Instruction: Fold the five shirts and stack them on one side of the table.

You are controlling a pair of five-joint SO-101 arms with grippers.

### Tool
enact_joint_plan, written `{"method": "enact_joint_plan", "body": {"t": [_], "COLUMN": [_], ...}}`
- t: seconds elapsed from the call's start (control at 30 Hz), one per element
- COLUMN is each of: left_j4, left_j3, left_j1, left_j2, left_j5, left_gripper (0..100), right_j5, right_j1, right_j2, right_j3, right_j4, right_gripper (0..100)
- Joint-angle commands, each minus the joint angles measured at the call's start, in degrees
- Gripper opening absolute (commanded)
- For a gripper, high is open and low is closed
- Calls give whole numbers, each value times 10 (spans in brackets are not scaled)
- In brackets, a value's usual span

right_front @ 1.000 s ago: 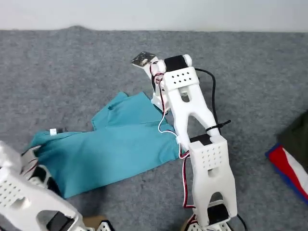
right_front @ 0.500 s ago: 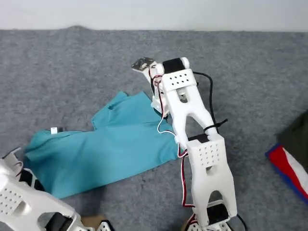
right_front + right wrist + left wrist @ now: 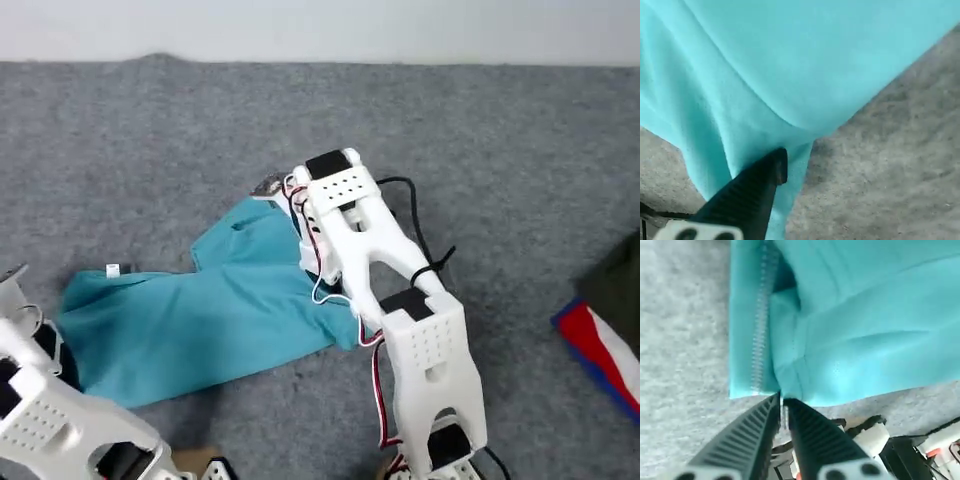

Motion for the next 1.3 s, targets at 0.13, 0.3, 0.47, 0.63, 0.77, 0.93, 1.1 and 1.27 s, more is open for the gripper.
{"method": "enact_joint_plan", "body": {"t": [0.13, 0.3, 0.47, 0.63, 0.77, 0.93, 1.1, 1.27], "left_j4": [14, 14, 13, 13, 13, 13, 13, 13], "left_j3": [-12, 12, 48, 50, 50, 49, 48, 50], "left_j1": [4, 4, 4, 4, -18, -52, -58, -58], "left_j2": [-29, -33, -33, -33, -34, -34, -34, -34], "left_j5": [-4, -4, -4, -4, -4, -6, -7, -6], "left_gripper": [15, 15, 15, 15, 14, 14, 14, 14], "right_j5": [-18, -58, -59, -59, -55, 10, 4, 7], "right_j1": [-67, -144, -167, -155, -145, -115, -73, -30], "right_j2": [41, 15, -29, 14, 61, 120, 127, 125], "right_j3": [-1, -15, -16, -19, -82, -169, -193, -203], "right_j4": [13, 23, 21, -9, 1, 23, 22, 22], "right_gripper": [579, 578, 578, 578, 563, 311, 8, 6]}}
